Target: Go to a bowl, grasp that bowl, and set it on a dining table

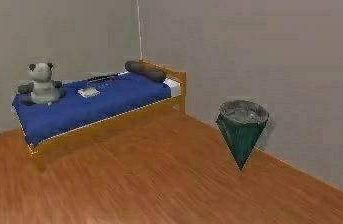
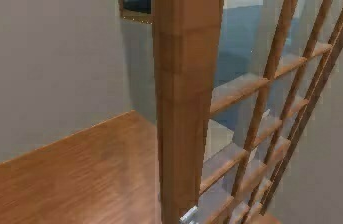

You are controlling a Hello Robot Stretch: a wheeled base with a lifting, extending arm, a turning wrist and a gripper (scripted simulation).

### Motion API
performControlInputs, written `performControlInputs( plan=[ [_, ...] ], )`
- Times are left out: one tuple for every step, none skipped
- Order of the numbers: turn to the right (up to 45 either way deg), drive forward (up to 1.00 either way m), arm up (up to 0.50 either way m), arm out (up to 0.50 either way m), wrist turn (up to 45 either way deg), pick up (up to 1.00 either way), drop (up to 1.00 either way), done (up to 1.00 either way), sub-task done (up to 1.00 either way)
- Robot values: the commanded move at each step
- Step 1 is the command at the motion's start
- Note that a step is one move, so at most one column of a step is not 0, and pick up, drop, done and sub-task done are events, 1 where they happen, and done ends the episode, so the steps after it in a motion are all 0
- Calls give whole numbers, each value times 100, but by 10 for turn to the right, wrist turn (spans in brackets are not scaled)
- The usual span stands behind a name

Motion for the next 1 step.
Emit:
performControlInputs(
  plan=[
    [-450,0,0,0,0,0,0,0,0]
  ],
)
